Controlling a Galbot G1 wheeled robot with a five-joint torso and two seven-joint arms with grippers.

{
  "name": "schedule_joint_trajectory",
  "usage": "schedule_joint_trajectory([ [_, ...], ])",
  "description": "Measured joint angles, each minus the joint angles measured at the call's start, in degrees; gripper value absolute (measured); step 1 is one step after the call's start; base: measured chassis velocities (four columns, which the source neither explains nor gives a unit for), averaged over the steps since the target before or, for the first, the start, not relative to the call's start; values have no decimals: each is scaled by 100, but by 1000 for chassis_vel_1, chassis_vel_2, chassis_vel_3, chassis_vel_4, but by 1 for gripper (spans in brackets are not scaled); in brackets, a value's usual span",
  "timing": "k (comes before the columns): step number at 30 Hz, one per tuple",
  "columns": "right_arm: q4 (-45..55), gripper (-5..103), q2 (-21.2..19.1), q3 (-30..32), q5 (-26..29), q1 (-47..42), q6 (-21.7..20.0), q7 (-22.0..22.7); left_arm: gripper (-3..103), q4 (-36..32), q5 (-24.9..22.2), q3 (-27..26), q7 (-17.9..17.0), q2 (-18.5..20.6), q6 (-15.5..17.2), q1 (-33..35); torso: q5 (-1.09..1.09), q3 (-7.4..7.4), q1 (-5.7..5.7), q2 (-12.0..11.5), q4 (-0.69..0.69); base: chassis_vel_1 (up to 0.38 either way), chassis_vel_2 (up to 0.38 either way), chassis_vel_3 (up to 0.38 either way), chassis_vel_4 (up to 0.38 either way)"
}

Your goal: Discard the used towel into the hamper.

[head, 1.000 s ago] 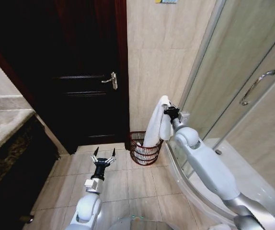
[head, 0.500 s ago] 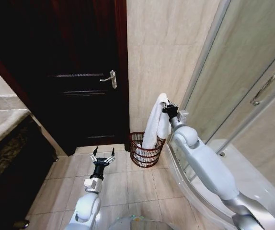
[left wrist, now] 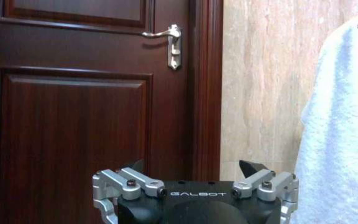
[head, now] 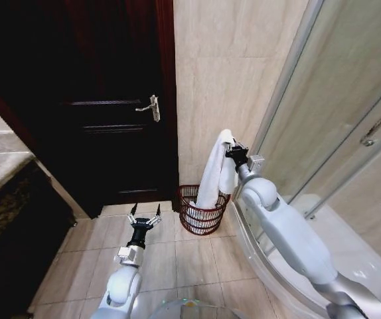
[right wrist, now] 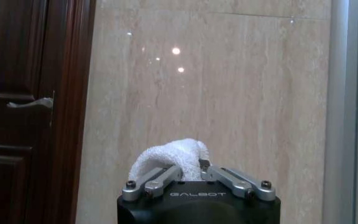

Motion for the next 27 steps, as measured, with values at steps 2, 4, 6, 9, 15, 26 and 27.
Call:
schedule_joint_trajectory([
  [2,80,5,-25,27,-7,-110,-6,2,100,-8,8,10,0,-10,0,9,2,-36,-28,-64,-1,-23,24,30,-22],
  [4,155,5,-38,78,-40,-244,-7,2,100,-9,17,19,0,-13,0,20,1,-73,-62,-135,-1,0,0,0,0],
  [6,181,5,-43,99,-50,-292,-8,2,100,-9,20,21,0,-14,0,21,2,-90,-76,-163,-1,-20,25,27,-21],
  [9,258,5,-55,145,-69,-422,-8,2,100,-7,19,30,-4,-22,-26,22,1,-128,-103,-231,0,-31,59,53,-50],
  [15,485,5,-36,189,-182,-840,-8,-3,100,9,33,64,-38,-53,-81,15,1,-163,-141,-306,0,-47,64,54,-43],
  [26,916,5,-119,511,-288,-1534,-33,-21,100,40,47,80,-41,-64,-167,17,2,-150,-133,-285,-1,-45,29,35,-36],
  [27,916,5,-119,511,-288,-1534,-33,-21,100,40,47,80,-41,-64,-167,17,2,-150,-133,-285,-1,0,0,0,0],
])
